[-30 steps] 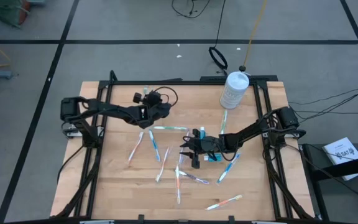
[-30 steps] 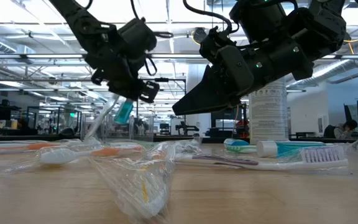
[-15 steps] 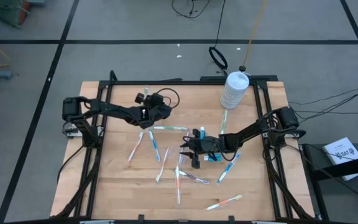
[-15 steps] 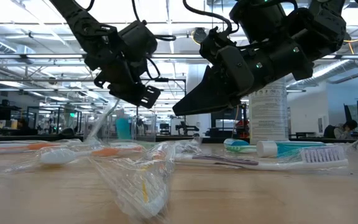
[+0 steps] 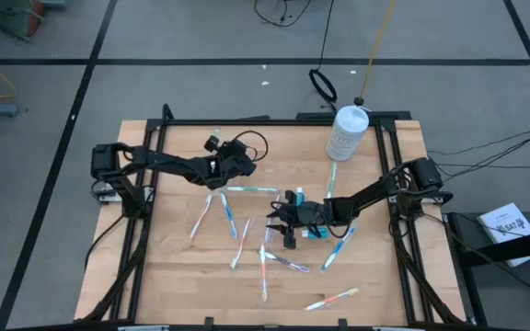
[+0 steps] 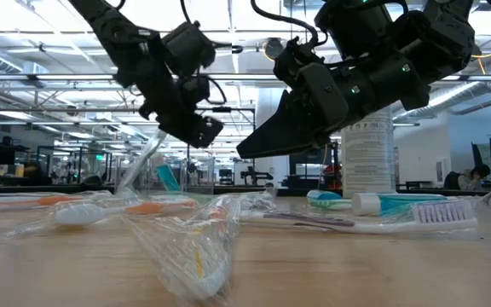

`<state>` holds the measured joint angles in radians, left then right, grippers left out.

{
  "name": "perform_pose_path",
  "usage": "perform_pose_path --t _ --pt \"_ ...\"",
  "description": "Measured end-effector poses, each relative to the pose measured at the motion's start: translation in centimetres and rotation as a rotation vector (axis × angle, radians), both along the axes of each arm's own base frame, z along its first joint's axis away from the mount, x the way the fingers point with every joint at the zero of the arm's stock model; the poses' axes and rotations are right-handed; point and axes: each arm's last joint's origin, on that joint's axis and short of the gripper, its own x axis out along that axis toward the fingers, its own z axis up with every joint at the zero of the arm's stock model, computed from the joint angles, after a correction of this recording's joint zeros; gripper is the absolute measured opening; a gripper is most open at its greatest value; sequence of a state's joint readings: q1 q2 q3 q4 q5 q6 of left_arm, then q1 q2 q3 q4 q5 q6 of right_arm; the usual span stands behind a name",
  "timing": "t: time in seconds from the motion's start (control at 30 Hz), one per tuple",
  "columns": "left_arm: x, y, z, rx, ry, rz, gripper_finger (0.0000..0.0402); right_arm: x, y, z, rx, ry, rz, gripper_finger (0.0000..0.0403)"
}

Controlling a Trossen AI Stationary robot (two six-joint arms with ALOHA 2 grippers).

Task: Pick & Place toothbrushing station
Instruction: Put the mouthwash into the transparent organizer

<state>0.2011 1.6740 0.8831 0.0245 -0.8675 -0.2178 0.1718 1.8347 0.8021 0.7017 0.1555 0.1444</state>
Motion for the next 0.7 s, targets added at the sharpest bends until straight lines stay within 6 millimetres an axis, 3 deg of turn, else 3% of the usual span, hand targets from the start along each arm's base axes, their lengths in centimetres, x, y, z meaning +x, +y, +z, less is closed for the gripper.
perform_pose_path --t 0.13,0.3,0.47,0.7 --pt "-0.3 0.0 2.3 -0.195 -0.102 -0.086 0.0097 0.0 0.0 0.0 0.000 -0.002 0.000 0.0141" --pt "-2.2 0.2 5.0 -0.424 -0.153 -0.101 0.0097 0.0 0.0 0.0 0.000 0.002 0.000 0.0141" --pt "-4.0 -0.4 5.2 -0.550 -0.040 -0.118 0.0097 0.0 0.0 0.0 0.006 0.003 -0.002 0.0141" --pt "-5.3 -0.8 4.5 -0.583 0.102 -0.058 0.0097 0.0 0.0 0.0 0.007 0.002 -0.003 0.0141"
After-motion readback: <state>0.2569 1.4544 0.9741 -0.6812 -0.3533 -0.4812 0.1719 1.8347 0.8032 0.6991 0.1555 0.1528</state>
